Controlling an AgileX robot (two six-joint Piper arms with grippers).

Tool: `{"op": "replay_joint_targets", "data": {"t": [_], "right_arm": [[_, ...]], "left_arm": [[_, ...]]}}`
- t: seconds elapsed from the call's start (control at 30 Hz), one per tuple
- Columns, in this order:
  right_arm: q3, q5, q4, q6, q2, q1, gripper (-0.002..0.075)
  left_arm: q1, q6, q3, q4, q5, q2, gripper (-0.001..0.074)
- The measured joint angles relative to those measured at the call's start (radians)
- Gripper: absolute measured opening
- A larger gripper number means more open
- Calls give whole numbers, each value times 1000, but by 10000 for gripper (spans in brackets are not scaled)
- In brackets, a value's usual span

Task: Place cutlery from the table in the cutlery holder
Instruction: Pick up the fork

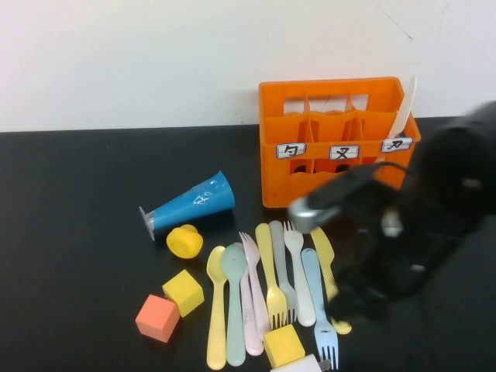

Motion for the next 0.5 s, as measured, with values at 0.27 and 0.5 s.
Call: {"op": "replay_joint_targets", "data": {"t": [0.27,0.5], "right_arm": [[-178,18,-13,60,200,56,377],[-202,8,-174,258,275,56,378]], "left_arm": [[0,2,0,0,0,0,-1],[0,2,0,0,0,0,-1]]}}
